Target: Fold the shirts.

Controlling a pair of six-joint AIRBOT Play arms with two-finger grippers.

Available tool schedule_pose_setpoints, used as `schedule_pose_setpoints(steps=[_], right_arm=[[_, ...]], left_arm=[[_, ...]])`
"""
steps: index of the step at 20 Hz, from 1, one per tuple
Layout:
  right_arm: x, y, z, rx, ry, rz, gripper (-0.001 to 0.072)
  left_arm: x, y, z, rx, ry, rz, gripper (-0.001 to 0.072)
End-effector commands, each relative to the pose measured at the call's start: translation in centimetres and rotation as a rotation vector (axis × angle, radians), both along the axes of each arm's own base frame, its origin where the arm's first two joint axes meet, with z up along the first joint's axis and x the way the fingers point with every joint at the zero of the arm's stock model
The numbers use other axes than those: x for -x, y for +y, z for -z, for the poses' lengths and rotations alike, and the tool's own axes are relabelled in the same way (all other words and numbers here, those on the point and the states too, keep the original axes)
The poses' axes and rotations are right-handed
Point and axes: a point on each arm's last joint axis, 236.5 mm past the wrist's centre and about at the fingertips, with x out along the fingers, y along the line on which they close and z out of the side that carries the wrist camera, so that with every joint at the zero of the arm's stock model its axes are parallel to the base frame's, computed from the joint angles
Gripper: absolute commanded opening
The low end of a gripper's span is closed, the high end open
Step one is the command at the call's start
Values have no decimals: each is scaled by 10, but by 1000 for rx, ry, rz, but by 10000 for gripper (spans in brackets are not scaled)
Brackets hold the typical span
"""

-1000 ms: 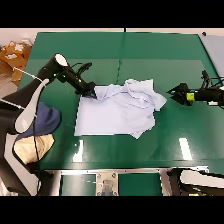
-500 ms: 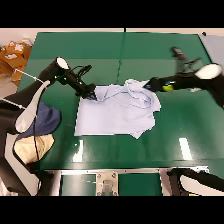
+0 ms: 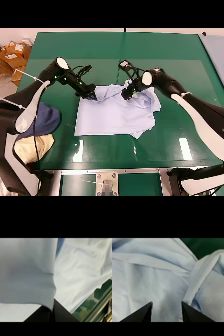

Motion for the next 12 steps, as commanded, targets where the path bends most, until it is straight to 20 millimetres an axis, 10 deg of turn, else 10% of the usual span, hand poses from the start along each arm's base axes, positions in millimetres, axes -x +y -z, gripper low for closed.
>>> schedule_pose_setpoints(steps=[1, 12], right_arm=[[-11, -25, 18, 165, -7, -13, 410], [-9, -40, -22, 221, 48, 87, 411]], left_arm=[[0, 0, 0, 0, 0, 0, 20], [-1, 0, 1, 0, -3, -1, 20]])
